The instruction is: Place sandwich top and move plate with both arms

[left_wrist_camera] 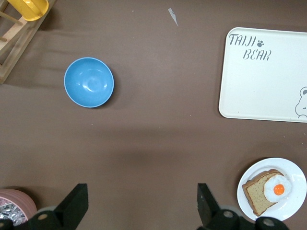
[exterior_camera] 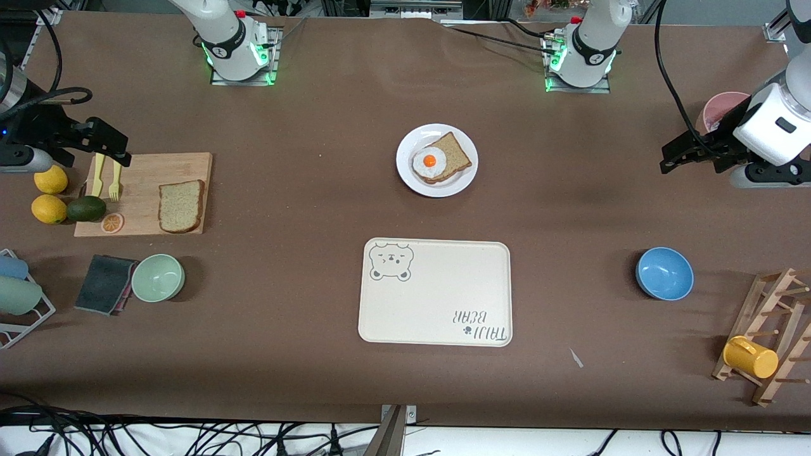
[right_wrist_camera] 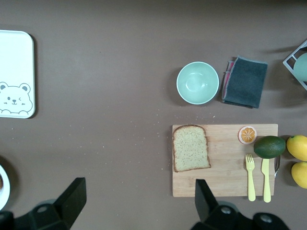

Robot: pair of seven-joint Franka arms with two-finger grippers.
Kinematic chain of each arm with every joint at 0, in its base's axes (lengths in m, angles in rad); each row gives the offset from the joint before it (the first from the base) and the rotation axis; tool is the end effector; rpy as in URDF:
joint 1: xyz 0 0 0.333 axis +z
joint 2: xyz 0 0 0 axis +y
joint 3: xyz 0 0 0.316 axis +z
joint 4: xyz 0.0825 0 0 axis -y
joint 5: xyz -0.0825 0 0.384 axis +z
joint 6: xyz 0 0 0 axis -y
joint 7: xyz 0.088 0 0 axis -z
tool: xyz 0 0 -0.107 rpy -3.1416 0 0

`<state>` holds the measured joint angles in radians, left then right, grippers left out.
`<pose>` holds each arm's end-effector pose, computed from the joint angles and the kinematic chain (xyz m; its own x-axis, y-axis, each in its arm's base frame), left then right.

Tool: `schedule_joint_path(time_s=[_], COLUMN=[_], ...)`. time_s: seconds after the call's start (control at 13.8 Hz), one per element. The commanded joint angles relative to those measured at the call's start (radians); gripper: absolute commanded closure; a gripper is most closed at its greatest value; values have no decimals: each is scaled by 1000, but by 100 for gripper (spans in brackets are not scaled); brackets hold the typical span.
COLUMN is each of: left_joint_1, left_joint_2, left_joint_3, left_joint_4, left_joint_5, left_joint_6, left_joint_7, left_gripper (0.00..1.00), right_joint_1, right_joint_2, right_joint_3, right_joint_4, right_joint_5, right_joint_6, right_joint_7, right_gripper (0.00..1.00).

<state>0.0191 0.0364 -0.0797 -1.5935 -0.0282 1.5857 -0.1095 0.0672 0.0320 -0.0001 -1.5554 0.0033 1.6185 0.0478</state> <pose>0.5641 -0.0364 0.5948 0.9977 0.0492 -0.0472 0.0505 -0.9984 0.0260 0.5679 0.0385 0.6181 0.9993 0.0191 0.0309 0.0193 -0.9998 -0.0048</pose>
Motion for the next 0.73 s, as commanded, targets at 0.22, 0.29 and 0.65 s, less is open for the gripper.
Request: schedule_joint_path(time_s=[0.22,0.29,0.65], left_joint_1=[2,2,4], left_joint_2=[11,11,11], left_joint_3=[2,2,2], left_joint_4=[26,26,26], left_joint_5=[-15,-15,-15], left_joint_6=[-12,-13,-13], left_joint_7=[25,25,25], left_gripper=[0,0,0], right_joint_1=[-7,-7,-7], right_joint_2=[8,8,6], right_joint_3=[0,0,0], right_joint_4=[21,21,15], right_joint_5=[11,9,9], right_joint_6=[-23,-25,-25], right_joint_7=[-13,-13,-13], right_gripper=[0,0,0])
